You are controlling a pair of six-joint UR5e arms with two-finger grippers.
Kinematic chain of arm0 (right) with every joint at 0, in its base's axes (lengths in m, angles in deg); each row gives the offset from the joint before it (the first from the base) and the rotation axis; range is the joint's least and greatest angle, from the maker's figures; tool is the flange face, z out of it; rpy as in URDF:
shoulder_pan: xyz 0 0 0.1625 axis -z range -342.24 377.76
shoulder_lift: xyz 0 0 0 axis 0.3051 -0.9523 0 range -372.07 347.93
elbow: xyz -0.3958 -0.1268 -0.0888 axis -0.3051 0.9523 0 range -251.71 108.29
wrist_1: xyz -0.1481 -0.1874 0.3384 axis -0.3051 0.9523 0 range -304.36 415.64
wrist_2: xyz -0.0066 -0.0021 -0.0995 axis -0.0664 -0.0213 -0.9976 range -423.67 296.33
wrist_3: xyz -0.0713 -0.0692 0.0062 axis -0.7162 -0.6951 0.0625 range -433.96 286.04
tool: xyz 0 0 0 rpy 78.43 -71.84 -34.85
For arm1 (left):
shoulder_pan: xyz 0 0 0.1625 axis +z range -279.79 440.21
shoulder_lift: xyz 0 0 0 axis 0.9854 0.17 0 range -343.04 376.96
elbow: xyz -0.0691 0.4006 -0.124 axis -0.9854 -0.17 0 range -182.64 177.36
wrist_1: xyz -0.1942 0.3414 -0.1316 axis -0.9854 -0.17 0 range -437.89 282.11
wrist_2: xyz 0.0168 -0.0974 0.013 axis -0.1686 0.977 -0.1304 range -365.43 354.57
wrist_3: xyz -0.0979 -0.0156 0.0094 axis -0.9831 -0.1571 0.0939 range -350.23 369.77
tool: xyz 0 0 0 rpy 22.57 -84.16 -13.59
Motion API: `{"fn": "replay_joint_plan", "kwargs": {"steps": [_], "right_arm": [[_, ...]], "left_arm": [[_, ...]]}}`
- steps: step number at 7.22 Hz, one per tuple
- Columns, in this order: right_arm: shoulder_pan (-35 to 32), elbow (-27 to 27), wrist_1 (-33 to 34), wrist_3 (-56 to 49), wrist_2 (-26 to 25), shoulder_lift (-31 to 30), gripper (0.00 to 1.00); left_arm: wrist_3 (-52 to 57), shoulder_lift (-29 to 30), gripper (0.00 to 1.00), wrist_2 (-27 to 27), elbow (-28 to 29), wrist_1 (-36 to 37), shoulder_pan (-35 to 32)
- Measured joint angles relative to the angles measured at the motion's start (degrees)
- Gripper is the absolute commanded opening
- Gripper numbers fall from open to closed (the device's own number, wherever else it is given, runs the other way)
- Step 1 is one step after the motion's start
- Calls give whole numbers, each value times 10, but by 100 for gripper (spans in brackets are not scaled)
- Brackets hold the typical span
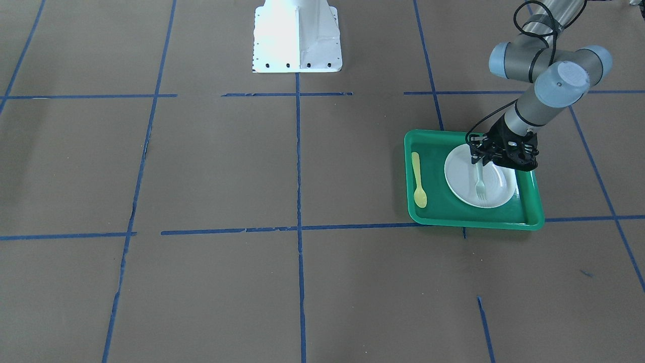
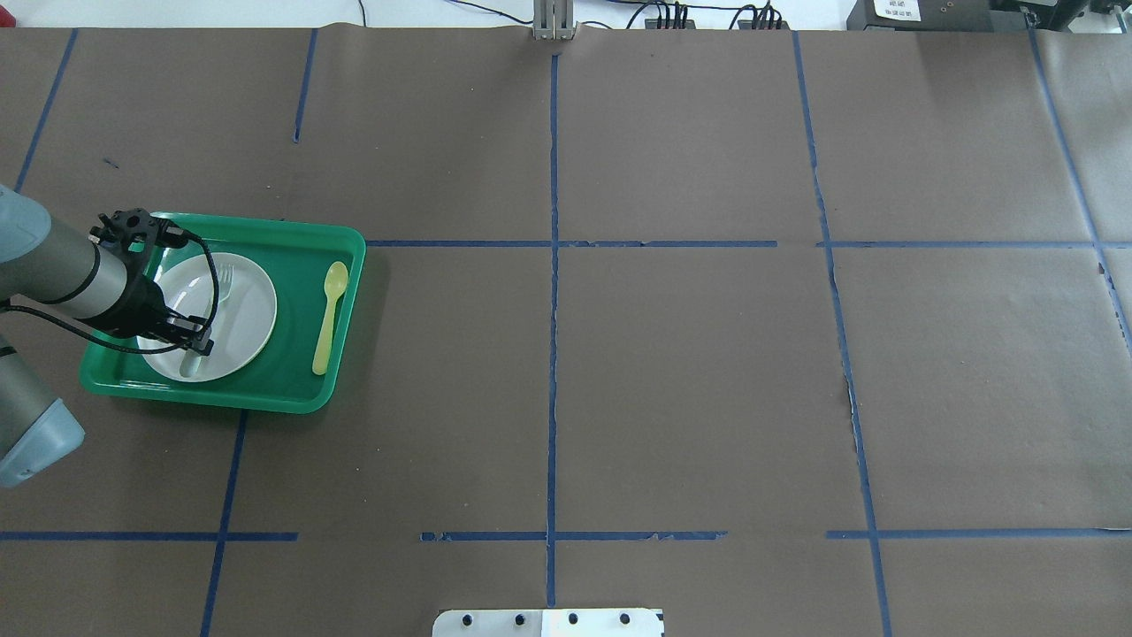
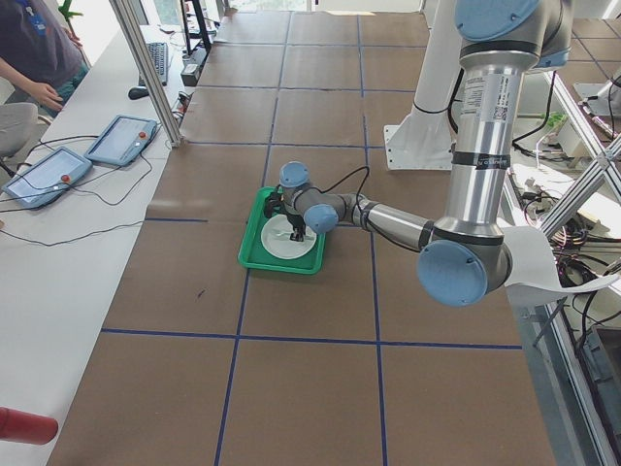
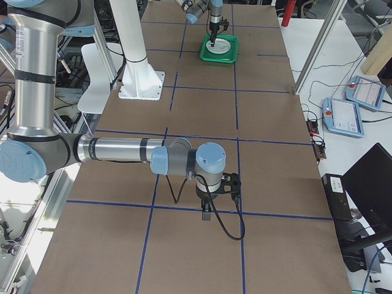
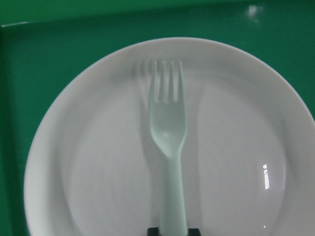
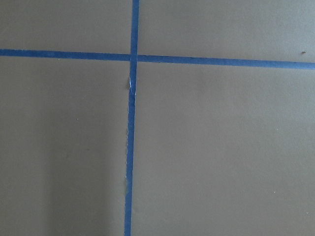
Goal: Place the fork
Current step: 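Carry the fork off the plate and lower it onto the tray beside the plate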
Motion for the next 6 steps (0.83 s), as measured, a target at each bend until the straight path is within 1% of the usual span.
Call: {"fn": "replay_joint_plan", "kwargs": {"steps": [3,6], "right_arm": [[0,0,0,0,0,0,100],[0,0,0,0,0,0,100]], "left_arm": [[-1,0,0,42,1,5,-72],[3,-1,0,49,25,2,-100]]}}
